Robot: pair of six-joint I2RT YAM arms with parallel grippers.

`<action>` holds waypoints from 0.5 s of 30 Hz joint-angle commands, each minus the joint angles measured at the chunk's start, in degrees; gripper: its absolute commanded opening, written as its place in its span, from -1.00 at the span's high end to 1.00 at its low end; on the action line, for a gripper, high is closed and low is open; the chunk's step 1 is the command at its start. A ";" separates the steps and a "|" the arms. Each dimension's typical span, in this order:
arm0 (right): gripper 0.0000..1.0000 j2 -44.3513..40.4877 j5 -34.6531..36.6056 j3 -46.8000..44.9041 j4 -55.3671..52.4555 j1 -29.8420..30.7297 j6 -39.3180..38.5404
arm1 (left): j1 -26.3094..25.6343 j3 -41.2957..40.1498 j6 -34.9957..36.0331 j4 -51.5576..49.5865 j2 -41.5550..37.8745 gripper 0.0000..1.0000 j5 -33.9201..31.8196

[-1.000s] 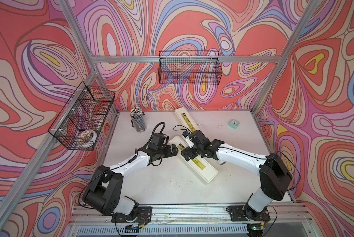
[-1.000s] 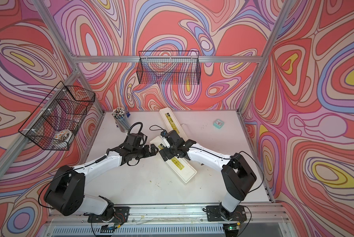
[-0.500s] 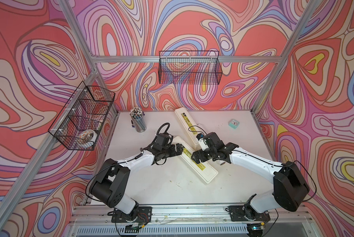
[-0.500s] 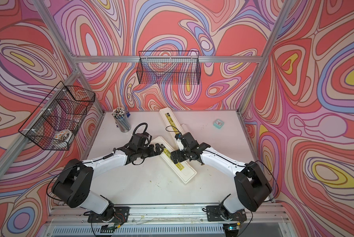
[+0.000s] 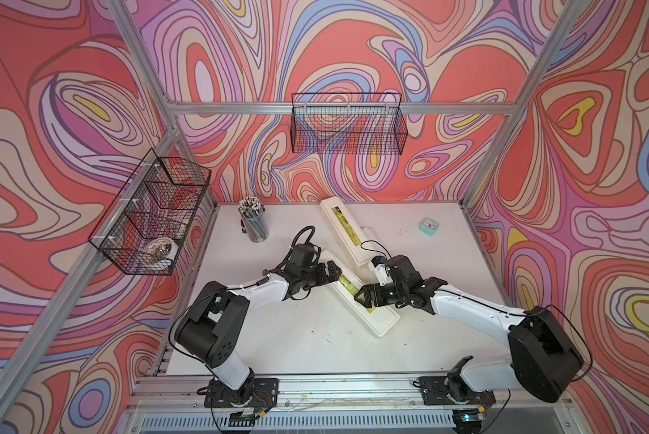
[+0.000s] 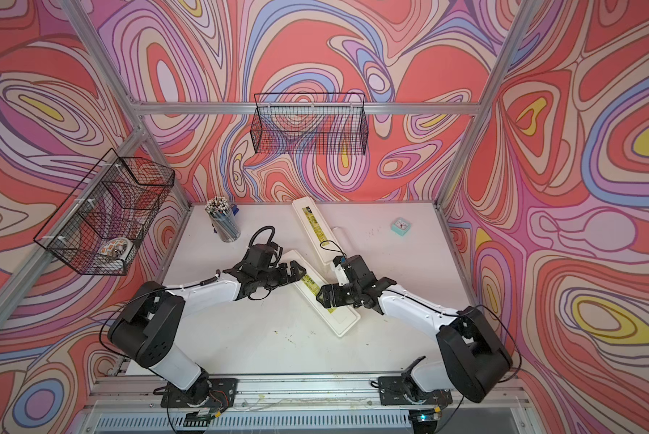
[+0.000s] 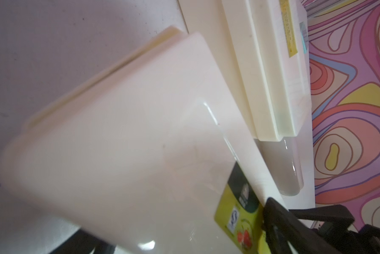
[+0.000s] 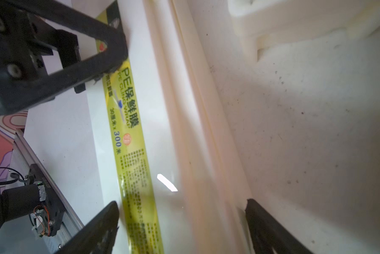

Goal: Put plastic wrap rolls into dispensers
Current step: Adjust the plastic wrap cutting box at the center of the board.

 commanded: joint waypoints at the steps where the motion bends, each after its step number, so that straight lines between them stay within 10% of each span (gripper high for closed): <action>1: -0.67 3.78 -4.30 -1.28 -0.08 0.54 2.57 | -0.40 1.33 0.41 -3.88 2.98 -0.97 -2.04; 15: -0.51 11.04 -3.55 5.97 2.85 7.83 9.80 | 4.04 13.99 4.46 -8.45 11.29 -0.97 5.03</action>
